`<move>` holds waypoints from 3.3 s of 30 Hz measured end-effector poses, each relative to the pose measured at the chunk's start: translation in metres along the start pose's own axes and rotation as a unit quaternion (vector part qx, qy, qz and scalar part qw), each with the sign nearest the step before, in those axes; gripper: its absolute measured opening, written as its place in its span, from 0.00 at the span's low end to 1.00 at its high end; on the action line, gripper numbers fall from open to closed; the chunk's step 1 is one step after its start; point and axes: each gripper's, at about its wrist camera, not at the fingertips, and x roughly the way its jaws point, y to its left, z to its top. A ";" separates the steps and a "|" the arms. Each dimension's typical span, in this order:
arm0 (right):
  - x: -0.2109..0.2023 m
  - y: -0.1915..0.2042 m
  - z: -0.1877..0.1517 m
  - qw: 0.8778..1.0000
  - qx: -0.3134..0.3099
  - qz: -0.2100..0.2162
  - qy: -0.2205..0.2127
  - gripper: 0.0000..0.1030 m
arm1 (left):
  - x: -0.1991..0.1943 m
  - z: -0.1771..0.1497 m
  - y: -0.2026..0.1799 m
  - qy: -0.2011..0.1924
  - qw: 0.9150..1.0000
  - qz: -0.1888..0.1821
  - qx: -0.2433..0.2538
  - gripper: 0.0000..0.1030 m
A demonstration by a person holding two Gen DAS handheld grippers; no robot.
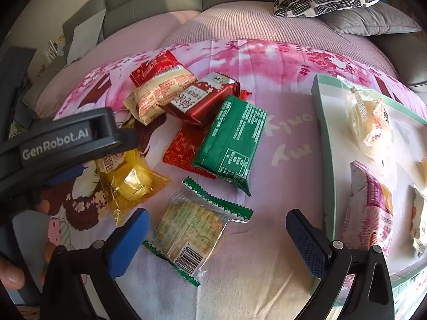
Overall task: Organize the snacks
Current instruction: 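Move both tools back toward the yellow bread pack and round cracker pack, then grasp the yellow bread pack with the left gripper while the right grasps the round cracker pack, then carry both packs over the tray and open both grippers to drop them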
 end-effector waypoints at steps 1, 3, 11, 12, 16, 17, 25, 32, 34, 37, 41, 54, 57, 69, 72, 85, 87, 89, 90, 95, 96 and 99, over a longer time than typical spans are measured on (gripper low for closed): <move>0.002 0.001 0.000 1.000 -0.002 -0.004 0.002 1.00 | 0.002 -0.001 -0.002 0.003 1.000 0.001 0.004 0.98; 0.006 0.004 -0.001 1.000 -0.007 -0.008 0.005 1.00 | 0.007 -0.001 -0.005 0.011 1.000 0.002 0.012 0.98; 0.011 0.009 -0.005 0.999 -0.023 -0.016 0.019 1.00 | 0.021 0.000 -0.001 0.037 0.999 0.003 0.022 0.98; 0.010 0.009 -0.006 0.999 -0.023 -0.017 0.021 1.00 | 0.020 0.000 0.001 0.036 0.999 0.008 0.023 0.98; 0.007 0.003 -0.010 0.999 -0.022 -0.020 0.026 1.00 | 0.017 -0.003 0.012 0.037 0.998 0.036 0.024 0.98; 0.006 0.000 -0.011 0.999 -0.019 -0.020 0.027 1.00 | 0.018 -0.003 0.015 0.040 0.998 0.039 0.022 0.98; -0.003 -0.013 -0.009 1.000 0.007 -0.012 0.020 0.78 | 0.021 -0.005 0.023 0.054 0.998 0.038 0.006 0.98; -0.009 -0.012 -0.007 1.000 0.012 0.008 0.019 0.57 | 0.022 -0.005 0.010 0.046 0.999 0.021 0.011 0.69; -0.011 -0.012 -0.006 1.000 0.016 0.010 0.017 0.56 | 0.020 -0.005 0.009 0.044 0.999 0.012 0.008 0.59; -0.015 -0.011 -0.004 1.000 0.018 0.011 0.007 0.54 | 0.011 -0.003 0.008 0.037 0.999 -0.003 0.006 0.42; -0.023 -0.011 -0.002 1.000 0.017 0.013 -0.003 0.53 | 0.003 -0.001 0.008 0.023 1.000 -0.011 0.008 0.41; -0.056 -0.010 0.002 0.998 0.014 0.027 -0.050 0.52 | -0.045 0.003 0.010 -0.043 0.999 -0.022 0.008 0.40; -0.061 -0.012 0.003 0.998 0.018 0.028 -0.055 0.52 | -0.051 0.005 0.009 -0.052 0.998 -0.023 0.008 0.40; -0.077 -0.049 0.008 0.995 0.065 0.013 -0.076 0.52 | -0.056 -0.003 -0.029 -0.064 0.996 -0.041 0.048 0.41; -0.085 -0.068 0.011 0.992 0.089 0.003 -0.086 0.52 | -0.057 -0.008 -0.047 -0.061 0.994 -0.064 0.063 0.41; -0.113 -0.175 0.006 0.966 0.217 -0.075 -0.121 0.52 | -0.063 -0.036 -0.141 -0.064 0.973 -0.118 0.186 0.41; -0.117 -0.188 0.004 0.961 0.233 -0.086 -0.126 0.52 | -0.064 -0.041 -0.156 -0.062 0.968 -0.127 0.205 0.41; -0.121 -0.201 0.001 0.955 0.247 -0.100 -0.132 0.52 | -0.064 -0.047 -0.172 -0.062 0.963 -0.133 0.225 0.41; -0.123 -0.207 0.000 0.952 0.254 -0.105 -0.135 0.52 | -0.065 -0.049 -0.179 -0.062 0.961 -0.137 0.233 0.41; -0.125 -0.233 -0.007 0.940 0.285 -0.120 -0.142 0.52 | -0.061 -0.058 -0.211 -0.057 0.950 -0.144 0.269 0.41; -0.124 -0.236 -0.007 0.939 0.288 -0.122 -0.141 0.52 | -0.059 -0.060 -0.217 -0.054 0.949 -0.144 0.275 0.41; -0.119 -0.243 -0.008 0.939 0.293 -0.120 -0.137 0.52 | -0.050 -0.064 -0.232 -0.043 0.945 -0.142 0.291 0.41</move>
